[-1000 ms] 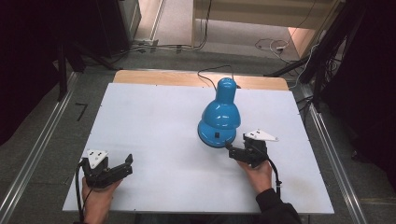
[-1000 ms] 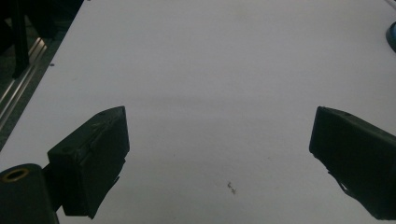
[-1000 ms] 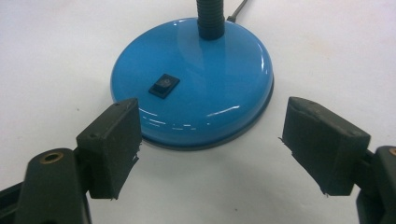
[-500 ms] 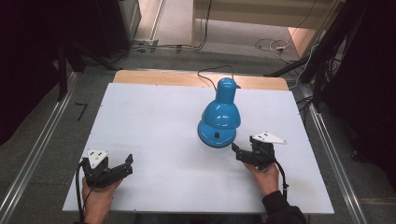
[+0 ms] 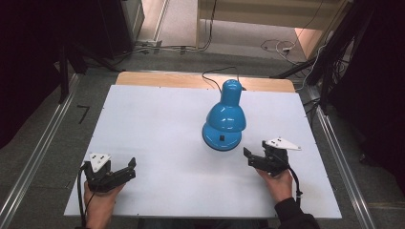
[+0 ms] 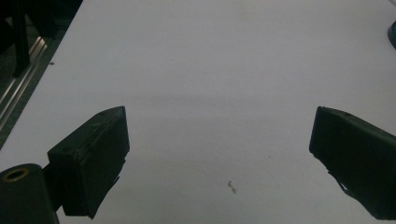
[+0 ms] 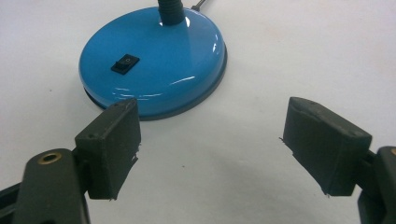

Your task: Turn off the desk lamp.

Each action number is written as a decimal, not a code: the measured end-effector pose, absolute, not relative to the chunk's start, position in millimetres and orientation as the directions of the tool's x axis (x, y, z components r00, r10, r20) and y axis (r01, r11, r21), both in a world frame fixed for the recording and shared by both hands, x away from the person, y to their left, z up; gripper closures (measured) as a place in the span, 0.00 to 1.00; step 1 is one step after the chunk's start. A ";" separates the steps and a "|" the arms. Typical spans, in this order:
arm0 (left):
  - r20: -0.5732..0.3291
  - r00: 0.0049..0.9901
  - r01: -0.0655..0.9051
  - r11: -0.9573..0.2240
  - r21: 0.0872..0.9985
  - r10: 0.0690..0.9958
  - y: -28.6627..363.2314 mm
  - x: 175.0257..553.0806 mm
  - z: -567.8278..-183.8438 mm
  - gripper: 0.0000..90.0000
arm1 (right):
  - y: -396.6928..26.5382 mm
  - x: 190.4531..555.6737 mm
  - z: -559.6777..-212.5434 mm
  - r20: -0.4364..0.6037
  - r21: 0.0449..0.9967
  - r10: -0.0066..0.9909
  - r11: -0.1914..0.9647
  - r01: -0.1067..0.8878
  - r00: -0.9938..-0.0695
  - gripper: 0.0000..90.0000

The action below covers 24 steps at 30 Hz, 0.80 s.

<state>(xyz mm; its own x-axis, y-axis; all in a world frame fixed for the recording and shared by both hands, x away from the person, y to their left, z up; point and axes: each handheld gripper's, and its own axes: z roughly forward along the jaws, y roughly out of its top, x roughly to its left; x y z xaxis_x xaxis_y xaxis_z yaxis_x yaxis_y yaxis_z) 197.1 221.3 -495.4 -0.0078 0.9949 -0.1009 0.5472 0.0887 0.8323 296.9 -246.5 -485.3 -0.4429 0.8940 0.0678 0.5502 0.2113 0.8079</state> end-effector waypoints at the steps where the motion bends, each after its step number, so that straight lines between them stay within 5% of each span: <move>1: -0.101 -0.008 0.548 0.089 0.832 0.995 221.3 197.1 -495.4 0.06 | -247.6 296.5 -484.9 0.065 0.809 0.895 0.212 0.549 -0.441 0.19; 24: -0.103 -0.010 0.545 0.092 0.833 0.995 223.2 196.5 -495.4 0.06 | -299.0 280.5 -485.0 0.018 0.812 0.926 0.206 0.546 -0.376 0.18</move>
<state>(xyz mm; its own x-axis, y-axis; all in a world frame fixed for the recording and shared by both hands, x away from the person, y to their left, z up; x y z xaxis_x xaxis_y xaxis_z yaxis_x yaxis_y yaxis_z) 196.5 223.2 -495.4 -0.0102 0.9946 -0.1032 0.5453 0.0920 0.8331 280.5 -299.0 -485.0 -0.3763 0.9263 0.0183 0.5456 0.2055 0.8125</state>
